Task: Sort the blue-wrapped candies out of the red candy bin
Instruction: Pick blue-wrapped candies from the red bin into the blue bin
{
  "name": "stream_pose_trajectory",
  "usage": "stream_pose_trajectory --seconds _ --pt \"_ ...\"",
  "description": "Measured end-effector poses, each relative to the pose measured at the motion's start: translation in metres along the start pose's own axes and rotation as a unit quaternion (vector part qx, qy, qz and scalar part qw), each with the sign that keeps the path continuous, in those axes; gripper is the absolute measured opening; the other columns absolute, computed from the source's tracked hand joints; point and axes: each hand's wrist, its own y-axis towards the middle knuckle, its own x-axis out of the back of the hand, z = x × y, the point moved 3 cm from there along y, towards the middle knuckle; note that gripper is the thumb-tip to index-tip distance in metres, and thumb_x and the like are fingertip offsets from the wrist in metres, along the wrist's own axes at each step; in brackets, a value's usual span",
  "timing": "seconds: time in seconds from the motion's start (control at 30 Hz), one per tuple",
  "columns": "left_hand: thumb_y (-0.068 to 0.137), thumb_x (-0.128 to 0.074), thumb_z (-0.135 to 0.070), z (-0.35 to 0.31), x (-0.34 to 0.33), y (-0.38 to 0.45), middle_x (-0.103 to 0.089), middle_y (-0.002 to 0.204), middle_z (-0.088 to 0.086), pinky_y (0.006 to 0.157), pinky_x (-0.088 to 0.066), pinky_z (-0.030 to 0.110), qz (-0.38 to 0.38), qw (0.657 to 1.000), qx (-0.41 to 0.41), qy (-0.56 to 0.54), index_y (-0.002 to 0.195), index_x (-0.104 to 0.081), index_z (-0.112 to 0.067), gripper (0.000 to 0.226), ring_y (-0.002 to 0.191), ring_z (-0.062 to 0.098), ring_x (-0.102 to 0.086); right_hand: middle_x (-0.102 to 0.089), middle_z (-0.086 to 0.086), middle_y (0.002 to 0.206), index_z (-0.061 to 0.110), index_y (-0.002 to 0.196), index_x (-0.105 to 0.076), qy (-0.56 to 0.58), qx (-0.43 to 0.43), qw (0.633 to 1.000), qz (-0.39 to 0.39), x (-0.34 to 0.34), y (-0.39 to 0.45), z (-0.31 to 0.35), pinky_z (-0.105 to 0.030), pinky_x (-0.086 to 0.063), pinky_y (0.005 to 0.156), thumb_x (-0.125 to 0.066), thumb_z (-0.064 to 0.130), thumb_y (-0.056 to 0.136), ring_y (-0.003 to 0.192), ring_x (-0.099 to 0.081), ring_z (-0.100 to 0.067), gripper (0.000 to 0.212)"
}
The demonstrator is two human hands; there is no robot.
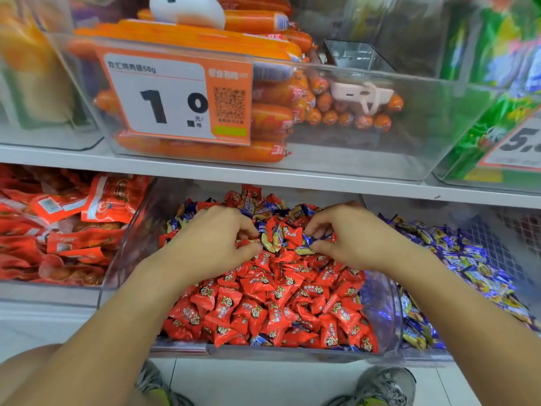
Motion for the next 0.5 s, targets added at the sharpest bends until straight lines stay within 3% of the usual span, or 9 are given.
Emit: stream_pose_trajectory --seconds 0.1,0.2,0.33,0.4,0.5 --pt "0.087 -0.066 -0.042 -0.0010 0.0004 0.0021 -0.069 0.081 -0.017 0.076 -0.053 0.028 -0.015 1.000 0.009 0.018 0.086 -0.076 -0.029 0.016 0.074 0.000 -0.062 -0.072 0.015 0.091 0.029 0.092 -0.073 0.021 0.003 0.999 -0.027 0.0013 -0.0011 -0.0001 -0.027 -0.054 0.081 -0.065 0.025 0.088 0.084 -0.065 -0.001 0.009" --pt "0.088 -0.064 -0.037 0.0001 0.0028 0.0026 -0.068 0.073 -0.014 0.071 -0.056 0.028 -0.040 0.998 0.035 -0.018 0.078 -0.071 -0.029 0.015 0.068 0.002 -0.063 -0.068 0.016 0.090 0.027 0.095 -0.068 0.079 0.011 0.995 -0.055 0.0066 -0.0031 0.0002 -0.020 -0.049 0.077 -0.059 0.020 0.092 0.083 -0.062 0.002 0.012" --pt "0.094 -0.056 -0.028 -0.0023 0.0070 0.0054 -0.065 0.074 -0.014 0.058 -0.040 0.008 -0.075 0.989 0.050 -0.114 0.084 -0.065 -0.026 0.014 0.062 -0.008 -0.058 -0.060 0.024 0.096 0.024 0.104 -0.066 0.109 0.033 0.991 -0.065 0.0081 -0.0031 -0.0001 -0.003 -0.040 0.074 -0.056 0.013 0.095 0.085 -0.055 0.013 0.018" --pt "0.096 -0.053 -0.025 -0.0037 0.0069 0.0077 -0.065 0.077 -0.012 0.058 -0.039 0.013 -0.084 0.985 0.049 -0.141 0.092 -0.062 -0.027 0.011 0.062 -0.004 -0.057 -0.059 0.025 0.095 0.025 0.103 -0.066 0.106 0.033 0.991 -0.069 0.0064 -0.0024 -0.0010 -0.001 -0.037 0.071 -0.056 0.012 0.095 0.082 -0.052 0.016 0.018" --pt "0.099 -0.042 -0.014 -0.0048 0.0041 0.0098 -0.061 0.064 -0.001 0.043 -0.037 0.020 -0.078 0.984 0.047 -0.155 0.101 -0.060 -0.027 0.022 0.043 0.006 -0.046 -0.062 0.024 0.091 0.028 0.099 -0.065 0.134 0.022 0.988 -0.076 0.0049 -0.0022 -0.0003 -0.006 -0.039 0.070 -0.059 0.018 0.095 0.081 -0.057 0.008 0.013"
